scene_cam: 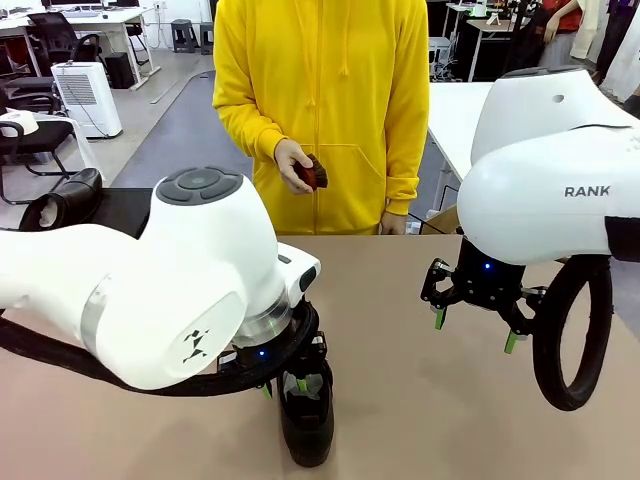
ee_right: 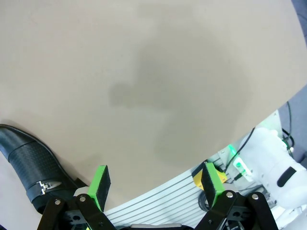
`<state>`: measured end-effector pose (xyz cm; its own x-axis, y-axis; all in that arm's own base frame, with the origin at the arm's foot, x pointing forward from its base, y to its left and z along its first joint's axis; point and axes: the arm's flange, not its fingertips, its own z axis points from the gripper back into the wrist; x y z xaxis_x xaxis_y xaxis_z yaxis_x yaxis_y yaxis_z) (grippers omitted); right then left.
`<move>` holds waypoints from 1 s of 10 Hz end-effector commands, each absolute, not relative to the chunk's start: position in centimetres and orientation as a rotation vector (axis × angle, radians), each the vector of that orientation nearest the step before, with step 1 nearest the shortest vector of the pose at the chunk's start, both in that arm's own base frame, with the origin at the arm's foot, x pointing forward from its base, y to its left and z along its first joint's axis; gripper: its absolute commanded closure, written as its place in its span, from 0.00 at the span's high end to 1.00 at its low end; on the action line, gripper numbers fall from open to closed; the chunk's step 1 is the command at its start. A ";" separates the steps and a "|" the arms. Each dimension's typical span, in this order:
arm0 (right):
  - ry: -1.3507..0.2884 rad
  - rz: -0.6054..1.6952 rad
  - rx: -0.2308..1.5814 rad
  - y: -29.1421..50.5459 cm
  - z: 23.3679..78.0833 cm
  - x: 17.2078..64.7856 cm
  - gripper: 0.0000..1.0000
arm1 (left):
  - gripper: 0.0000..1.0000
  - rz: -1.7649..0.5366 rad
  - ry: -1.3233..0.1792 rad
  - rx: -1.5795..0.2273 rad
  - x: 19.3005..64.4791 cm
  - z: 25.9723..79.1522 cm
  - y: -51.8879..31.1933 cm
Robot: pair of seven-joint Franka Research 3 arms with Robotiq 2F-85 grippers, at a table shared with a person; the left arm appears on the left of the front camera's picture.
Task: Organize the shoes by placing them on the stand.
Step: Place the Shoe from the middle of the table onto the Shoes Stand.
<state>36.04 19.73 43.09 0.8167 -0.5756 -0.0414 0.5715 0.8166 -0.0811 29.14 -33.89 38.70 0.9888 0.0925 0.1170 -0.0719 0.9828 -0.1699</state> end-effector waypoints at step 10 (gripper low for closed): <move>0.054 -0.593 -0.076 19.3 43.3 36.2 1.00 | 0.00 0.066 -0.134 -0.086 31.0 35.7 -33.8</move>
<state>36.04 19.73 43.09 0.8180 -0.5737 -0.0416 0.5696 0.8179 -0.0810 30.59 -33.79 35.79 0.9890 0.0815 0.1232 -0.0693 0.9925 -0.1008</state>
